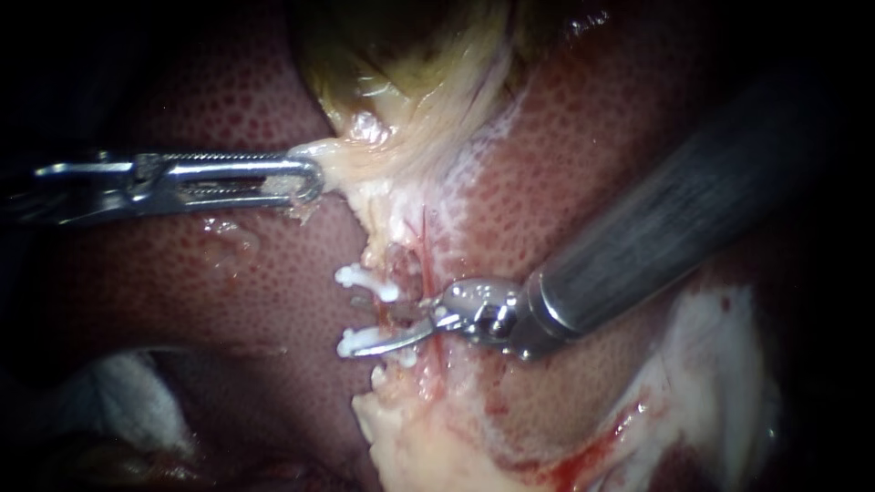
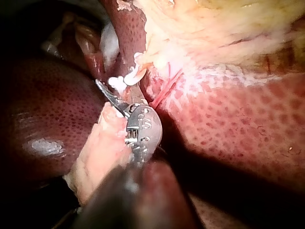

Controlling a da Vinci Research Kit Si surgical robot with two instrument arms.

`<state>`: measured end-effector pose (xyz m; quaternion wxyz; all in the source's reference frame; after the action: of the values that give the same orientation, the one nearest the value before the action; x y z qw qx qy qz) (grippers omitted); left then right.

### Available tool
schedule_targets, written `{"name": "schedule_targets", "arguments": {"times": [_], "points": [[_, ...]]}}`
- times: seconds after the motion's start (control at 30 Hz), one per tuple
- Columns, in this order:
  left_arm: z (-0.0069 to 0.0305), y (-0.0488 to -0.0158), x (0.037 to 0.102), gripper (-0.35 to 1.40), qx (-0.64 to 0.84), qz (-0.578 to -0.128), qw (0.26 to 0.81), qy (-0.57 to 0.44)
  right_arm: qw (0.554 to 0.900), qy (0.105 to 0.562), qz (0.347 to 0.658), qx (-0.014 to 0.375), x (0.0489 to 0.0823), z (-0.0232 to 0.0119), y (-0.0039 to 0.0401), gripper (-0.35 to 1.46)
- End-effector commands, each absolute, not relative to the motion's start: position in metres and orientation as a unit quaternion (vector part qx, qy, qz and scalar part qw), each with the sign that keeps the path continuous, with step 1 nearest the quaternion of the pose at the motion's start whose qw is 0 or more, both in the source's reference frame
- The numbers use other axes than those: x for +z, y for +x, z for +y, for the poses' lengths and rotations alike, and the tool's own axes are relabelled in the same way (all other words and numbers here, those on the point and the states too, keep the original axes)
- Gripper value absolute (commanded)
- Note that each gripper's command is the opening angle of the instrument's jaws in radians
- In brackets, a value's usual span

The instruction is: Go to the cutting position left tube

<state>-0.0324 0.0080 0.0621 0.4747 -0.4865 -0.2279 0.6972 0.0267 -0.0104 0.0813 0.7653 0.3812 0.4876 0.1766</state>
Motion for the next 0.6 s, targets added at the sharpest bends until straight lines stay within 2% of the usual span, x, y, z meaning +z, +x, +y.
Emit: {"name": "schedule_targets", "arguments": {"times": [0.03, 0.6], "points": [[0.0080, -0.0324, 0.0621, -0.35, 0.697, -0.228, 0.475, -0.487, 0.765, 0.382, 0.488, 0.177, 0.0813, -0.0104, 0.0270, 1.38], [0.0079, -0.0327, 0.0622, -0.35, 0.697, -0.227, 0.475, -0.487, 0.754, 0.383, 0.501, 0.184, 0.0821, -0.0107, 0.0296, 1.38]]}}
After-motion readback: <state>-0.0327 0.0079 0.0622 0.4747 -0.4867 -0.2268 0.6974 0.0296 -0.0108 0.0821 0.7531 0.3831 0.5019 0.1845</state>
